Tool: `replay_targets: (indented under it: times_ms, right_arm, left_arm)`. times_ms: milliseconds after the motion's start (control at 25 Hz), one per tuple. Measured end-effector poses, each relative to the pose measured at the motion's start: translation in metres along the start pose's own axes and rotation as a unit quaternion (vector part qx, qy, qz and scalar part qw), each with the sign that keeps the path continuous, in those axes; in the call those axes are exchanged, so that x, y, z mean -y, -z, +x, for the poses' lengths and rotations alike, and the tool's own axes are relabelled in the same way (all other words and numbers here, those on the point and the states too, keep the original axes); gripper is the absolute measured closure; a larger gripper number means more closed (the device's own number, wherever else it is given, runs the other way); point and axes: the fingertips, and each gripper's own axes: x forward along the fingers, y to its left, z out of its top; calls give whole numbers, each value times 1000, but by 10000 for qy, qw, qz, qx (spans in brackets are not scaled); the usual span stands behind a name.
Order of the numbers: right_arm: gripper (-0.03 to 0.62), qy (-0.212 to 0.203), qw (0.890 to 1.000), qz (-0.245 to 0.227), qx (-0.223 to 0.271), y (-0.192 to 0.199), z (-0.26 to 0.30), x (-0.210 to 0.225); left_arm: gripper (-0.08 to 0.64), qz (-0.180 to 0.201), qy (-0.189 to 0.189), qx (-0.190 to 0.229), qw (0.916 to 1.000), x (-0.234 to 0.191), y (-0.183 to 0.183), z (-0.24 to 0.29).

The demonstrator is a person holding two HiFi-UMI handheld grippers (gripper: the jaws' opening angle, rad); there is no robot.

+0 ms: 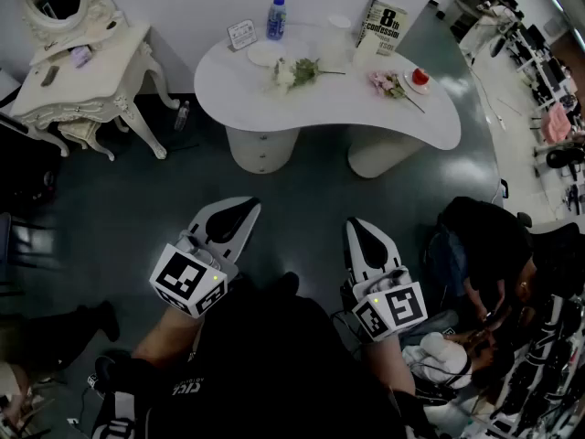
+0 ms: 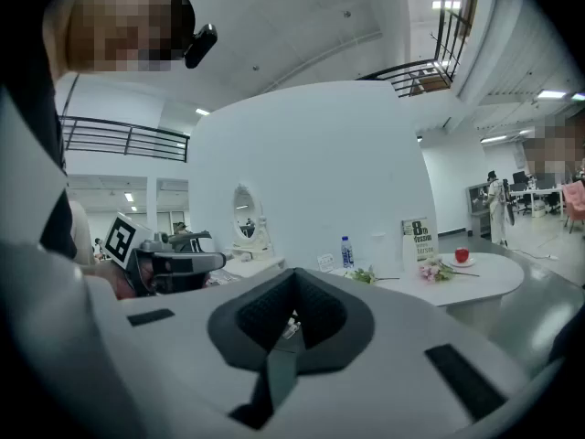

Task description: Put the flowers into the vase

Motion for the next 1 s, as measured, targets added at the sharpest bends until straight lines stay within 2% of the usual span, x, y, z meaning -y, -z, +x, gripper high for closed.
replay_targets:
  times_ms: [400, 560, 720, 1000]
  right_arm:
    - [568, -10, 9999, 135, -8, 9, -12, 20]
    - [568, 192, 9997, 180, 23, 11, -27, 46]
    - [566, 431, 9988, -230, -67, 13, -47, 79]
    - [566, 425, 9989, -206, 36, 17, -76, 124]
  left_arm:
    - [548, 66, 48, -58, 10000, 13, 7, 15]
    - [548, 197, 77, -56, 9998, 26, 11, 31]
    - [548, 213, 31, -202, 9996, 44, 20, 54]
    - [548, 176, 70, -278, 9994, 80, 28, 95]
